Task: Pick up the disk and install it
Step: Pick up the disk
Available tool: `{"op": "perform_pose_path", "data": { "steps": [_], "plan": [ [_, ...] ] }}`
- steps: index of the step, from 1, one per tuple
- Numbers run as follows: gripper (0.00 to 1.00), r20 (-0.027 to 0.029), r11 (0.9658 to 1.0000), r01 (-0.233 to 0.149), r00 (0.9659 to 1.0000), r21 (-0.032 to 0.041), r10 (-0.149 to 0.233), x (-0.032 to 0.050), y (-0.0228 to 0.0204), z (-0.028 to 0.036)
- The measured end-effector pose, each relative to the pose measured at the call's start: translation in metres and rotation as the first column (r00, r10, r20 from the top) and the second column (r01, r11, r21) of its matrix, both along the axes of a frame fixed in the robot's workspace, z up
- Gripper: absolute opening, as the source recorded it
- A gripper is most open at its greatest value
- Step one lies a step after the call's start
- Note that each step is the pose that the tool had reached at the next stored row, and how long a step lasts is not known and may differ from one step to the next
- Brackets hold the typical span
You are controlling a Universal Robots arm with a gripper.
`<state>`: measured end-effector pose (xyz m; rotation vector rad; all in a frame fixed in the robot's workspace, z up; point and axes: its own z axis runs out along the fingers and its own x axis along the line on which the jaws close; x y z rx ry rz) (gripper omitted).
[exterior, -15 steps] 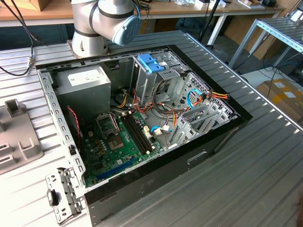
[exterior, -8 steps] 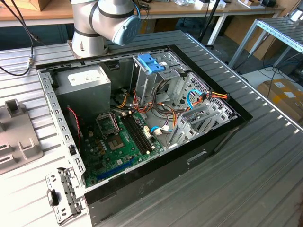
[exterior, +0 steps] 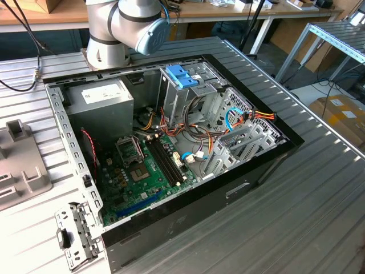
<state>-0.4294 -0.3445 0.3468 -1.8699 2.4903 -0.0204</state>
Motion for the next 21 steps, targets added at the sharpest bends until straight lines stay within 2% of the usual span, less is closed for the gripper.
{"op": "perform_pose_path", "data": {
  "steps": [4, 5, 7, 11, 14, 20, 21],
  "plan": [
    [0.11, 0.0000, 0.9992, -0.040, 0.9992, 0.0000, 0.040, 0.0000, 0.0000, 0.0000],
    [0.11, 0.0000, 0.9980, -0.062, 0.9980, 0.0000, 0.062, 0.0000, 0.0000, 0.0000],
    [0.11, 0.0000, 0.9965, -0.084, 0.9965, 0.0000, 0.084, 0.0000, 0.0000, 0.0000],
    [0.11, -0.0001, 0.9918, -0.128, 0.9918, -0.0001, 0.128, 0.0000, 0.0000, 0.0000],
    [0.11, 0.0002, 0.9861, -0.166, 0.9861, 0.0008, 0.166, 0.0000, 0.0000, 0.0000],
    [0.11, 0.0002, 0.9800, -0.199, 0.9800, 0.0013, 0.199, 0.0000, 0.0000, 0.0000],
    [0.11, 0.0002, 0.9778, -0.210, 0.9778, 0.0013, 0.210, 0.0000, 0.0000, 0.0000]
  ]
}}
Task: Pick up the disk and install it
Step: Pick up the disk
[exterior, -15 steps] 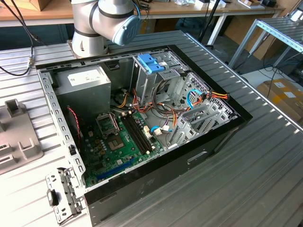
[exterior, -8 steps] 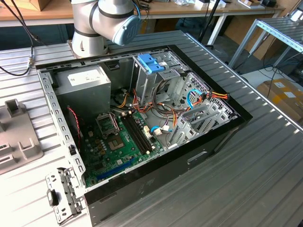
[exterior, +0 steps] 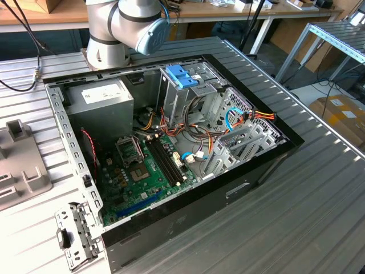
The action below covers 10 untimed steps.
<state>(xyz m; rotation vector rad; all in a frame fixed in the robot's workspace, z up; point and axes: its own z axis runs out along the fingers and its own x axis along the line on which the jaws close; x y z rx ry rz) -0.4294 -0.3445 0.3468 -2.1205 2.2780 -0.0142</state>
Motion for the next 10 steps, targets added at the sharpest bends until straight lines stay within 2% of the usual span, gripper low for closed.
{"op": "perform_pose_path", "data": {
  "steps": [3, 5, 8, 10],
  "plan": [
    [0.11, 0.0000, 0.9988, -0.048, 0.9988, 0.0000, 0.048, 0.0000, 0.0000, 0.0000],
    [0.11, 0.0000, 0.9984, -0.057, 0.9984, 0.0001, 0.057, 0.0000, 0.0000, 0.0000],
    [0.11, 0.0001, 0.9896, -0.144, 0.9896, 0.0001, 0.144, 0.0000, 0.0000, 0.0000],
    [0.11, 0.0001, 0.9884, -0.152, 0.9884, 0.0001, 0.152, 0.0000, 0.0000, 0.0000]
  ]
}}
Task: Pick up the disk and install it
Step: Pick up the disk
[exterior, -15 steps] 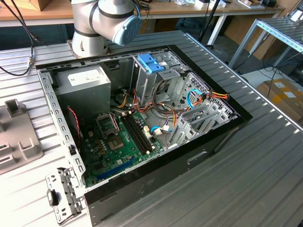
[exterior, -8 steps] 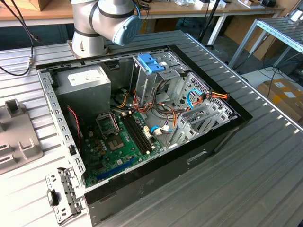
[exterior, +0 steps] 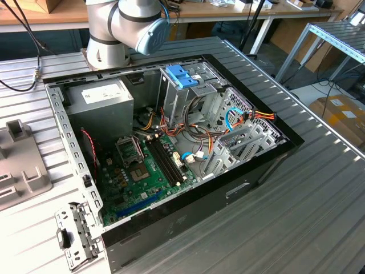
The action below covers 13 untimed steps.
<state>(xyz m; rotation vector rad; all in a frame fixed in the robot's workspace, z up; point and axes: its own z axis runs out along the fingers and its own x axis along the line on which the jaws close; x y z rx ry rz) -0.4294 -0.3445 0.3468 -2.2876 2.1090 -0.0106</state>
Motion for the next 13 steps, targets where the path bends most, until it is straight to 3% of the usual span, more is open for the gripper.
{"op": "perform_pose_path", "data": {
  "steps": [5, 9, 10, 12, 13],
  "plan": [
    [0.11, -0.0001, 1.0000, 0.000, 1.0000, 0.0000, 0.000, 0.0000, 0.0000, 0.0000],
    [0.36, 0.0000, 1.0000, 0.000, 1.0000, 0.0000, 0.000, 0.0000, 0.0000, 0.0000],
    [0.36, 0.0000, 1.0000, 0.000, 1.0000, 0.0000, 0.000, 0.0000, 0.0000, 0.0000],
    [0.48, 0.0000, 1.0000, 0.000, 1.0000, 0.0000, 0.000, 0.0000, 0.0000, 0.0000],
    [0.48, 0.0000, 1.0000, 0.000, 1.0000, 0.0000, 0.000, 0.0000, 0.0000, 0.0000]
  ]
}}
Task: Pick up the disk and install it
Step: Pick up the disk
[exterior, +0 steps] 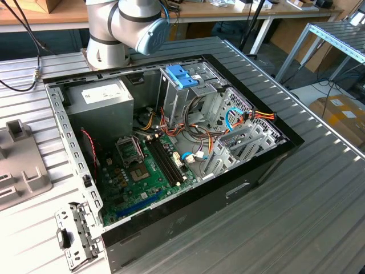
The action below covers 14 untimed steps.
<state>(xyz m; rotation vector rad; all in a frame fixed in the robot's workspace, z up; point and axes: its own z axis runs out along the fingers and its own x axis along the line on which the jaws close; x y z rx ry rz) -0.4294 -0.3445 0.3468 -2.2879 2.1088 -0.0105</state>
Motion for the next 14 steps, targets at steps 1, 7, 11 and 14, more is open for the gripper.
{"op": "perform_pose_path", "data": {
  "steps": [1, 7, 11, 14],
  "plan": [
    [0.48, 0.0000, 1.0000, 0.000, 1.0000, 0.0000, 0.000, 0.0000, 0.0000, 0.0000],
    [0.48, 0.0001, 1.0000, 0.000, 1.0000, 0.0000, 0.000, 0.0000, 0.0047, -0.0001],
    [0.48, 0.0000, 1.0000, 0.000, 1.0000, 0.0000, 0.000, 0.0000, 0.0125, 0.0000],
    [0.48, 0.0000, 1.0000, 0.000, 1.0000, 0.0000, 0.000, 0.0000, 0.0169, -0.0001]
  ]
}}
